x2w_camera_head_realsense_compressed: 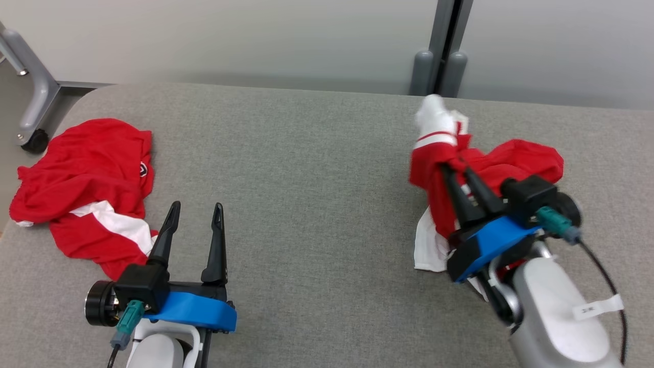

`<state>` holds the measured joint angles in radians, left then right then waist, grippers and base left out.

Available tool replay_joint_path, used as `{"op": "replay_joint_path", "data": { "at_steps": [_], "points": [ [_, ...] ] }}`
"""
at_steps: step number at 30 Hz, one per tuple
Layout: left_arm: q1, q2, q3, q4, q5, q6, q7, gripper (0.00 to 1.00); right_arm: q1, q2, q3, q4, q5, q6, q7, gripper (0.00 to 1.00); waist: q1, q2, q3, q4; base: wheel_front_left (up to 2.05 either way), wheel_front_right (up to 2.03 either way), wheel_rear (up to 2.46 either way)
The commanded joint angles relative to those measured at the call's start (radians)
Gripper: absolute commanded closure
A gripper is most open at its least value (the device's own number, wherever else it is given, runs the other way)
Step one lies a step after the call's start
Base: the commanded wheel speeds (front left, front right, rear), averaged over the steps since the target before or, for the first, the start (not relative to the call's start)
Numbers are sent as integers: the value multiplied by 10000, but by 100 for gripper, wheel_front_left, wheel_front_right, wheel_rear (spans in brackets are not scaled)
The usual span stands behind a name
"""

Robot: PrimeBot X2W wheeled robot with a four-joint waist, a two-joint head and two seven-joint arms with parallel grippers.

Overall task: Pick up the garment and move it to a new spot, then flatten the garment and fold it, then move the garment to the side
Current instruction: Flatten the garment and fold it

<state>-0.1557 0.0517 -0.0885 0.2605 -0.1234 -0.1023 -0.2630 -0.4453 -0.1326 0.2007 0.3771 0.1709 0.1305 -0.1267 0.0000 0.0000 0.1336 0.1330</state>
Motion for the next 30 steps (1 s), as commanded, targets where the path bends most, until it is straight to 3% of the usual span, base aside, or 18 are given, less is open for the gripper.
{"op": "replay_joint_path", "data": {
  "at_steps": [1,7,13,15,21,30],
  "points": [
    [-88,-16,-36,2,-66,51,-27,0,114,167,362,-82,107,6,44,100,0,0,53,116,0,0,0],
    [-137,-20,-190,22,-220,121,-27,0,99,733,2347,427,509,5,-45,100,0,0,116,552,0,0,0],
    [-115,-19,-339,72,-343,234,-27,0,30,813,4053,1129,1683,6,-455,100,0,0,163,785,0,0,0],
    [-93,-23,-324,67,-371,287,-27,0,-87,808,4399,1226,2066,6,-649,0,0,0,176,750,0,0,0],
    [41,-20,-100,45,-262,304,-27,0,-449,809,3837,1576,1982,6,-1149,0,0,0,73,277,0,0,0],
    [290,-16,38,14,-68,242,-27,0,436,519,1059,531,628,6,-1378,0,0,0,-246,-451,0,0,0]
  ]
}}
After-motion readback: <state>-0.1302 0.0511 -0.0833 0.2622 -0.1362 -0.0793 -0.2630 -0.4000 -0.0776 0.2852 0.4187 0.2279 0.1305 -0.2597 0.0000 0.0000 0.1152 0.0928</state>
